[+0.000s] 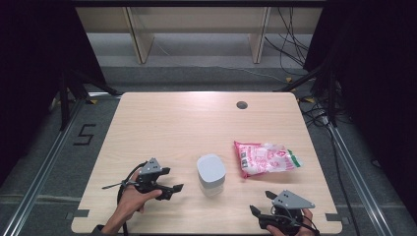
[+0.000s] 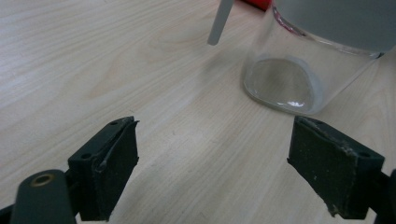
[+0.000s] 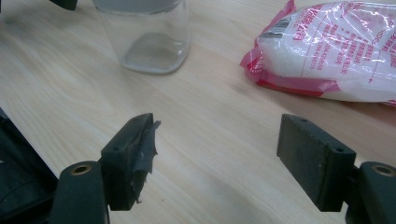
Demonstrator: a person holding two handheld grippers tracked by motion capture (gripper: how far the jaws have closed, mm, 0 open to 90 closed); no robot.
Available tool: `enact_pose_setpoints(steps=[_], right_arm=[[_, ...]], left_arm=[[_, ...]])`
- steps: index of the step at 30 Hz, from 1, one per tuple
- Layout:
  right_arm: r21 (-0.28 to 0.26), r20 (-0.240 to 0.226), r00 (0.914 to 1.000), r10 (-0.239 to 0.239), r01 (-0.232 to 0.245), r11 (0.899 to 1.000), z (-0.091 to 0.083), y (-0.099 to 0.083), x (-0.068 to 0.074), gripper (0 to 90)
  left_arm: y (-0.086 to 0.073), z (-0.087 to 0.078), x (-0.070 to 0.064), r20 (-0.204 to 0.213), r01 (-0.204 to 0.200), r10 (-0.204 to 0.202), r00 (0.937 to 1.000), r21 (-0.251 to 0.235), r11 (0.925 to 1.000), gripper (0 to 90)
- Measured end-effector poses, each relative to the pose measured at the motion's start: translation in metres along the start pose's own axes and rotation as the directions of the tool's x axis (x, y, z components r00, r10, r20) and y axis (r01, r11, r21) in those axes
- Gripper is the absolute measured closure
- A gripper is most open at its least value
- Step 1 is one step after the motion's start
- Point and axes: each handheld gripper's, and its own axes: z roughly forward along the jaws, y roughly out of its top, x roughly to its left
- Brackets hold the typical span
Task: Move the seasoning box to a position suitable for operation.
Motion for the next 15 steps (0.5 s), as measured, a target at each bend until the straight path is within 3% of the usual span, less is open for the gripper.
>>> enact_pose_setpoints(steps=[1,5,7,10,11,14,15], right_arm=[[0.003,-0.021,0.9996,-0.019,0.019,1.000,0.0007,0.0002,-0.0024,28.3],[0.003,-0.017,0.9998,-0.006,0.006,1.000,0.0003,0.0002,-0.0017,28.1],[0.005,-0.016,0.9997,-0.019,0.019,1.000,0.0006,0.0003,-0.0028,27.8],[0.001,-0.019,0.9996,-0.019,0.019,1.000,0.0007,0.0002,-0.0026,27.5],[-0.009,0.009,0.9998,-0.020,0.020,1.000,0.0010,-0.0002,-0.0015,27.0],[-0.001,0.001,0.9998,-0.018,0.018,1.000,0.0009,-0.0003,-0.0011,26.8],[-0.005,-0.006,0.9998,-0.017,0.017,1.000,0.0018,-0.0001,-0.0014,26.7]], left_arm=[[0.0004,-0.0004,0.0003,-0.006,-0.003,0.003,1.0000,-0.005,1.0000,14.7],[0.0019,-0.0010,0.0013,-0.004,-0.041,0.041,0.9991,-0.008,0.9991,14.7],[0.0021,-0.0003,-0.0005,-0.012,-0.019,0.019,0.9998,-0.016,0.9997,14.7],[0.0043,-0.0004,-0.0010,-0.015,-0.026,0.026,0.9996,-0.037,0.9990,15.4],[0.0064,-0.0013,0.0002,-0.027,-0.059,0.057,0.9980,-0.051,0.9970,18.4],[0.0084,0.0002,0.0018,-0.028,-0.070,0.069,0.9972,-0.059,0.9958,20.1],[0.0097,0.0018,0.0014,-0.030,-0.064,0.062,0.9976,-0.057,0.9963,26.8]])
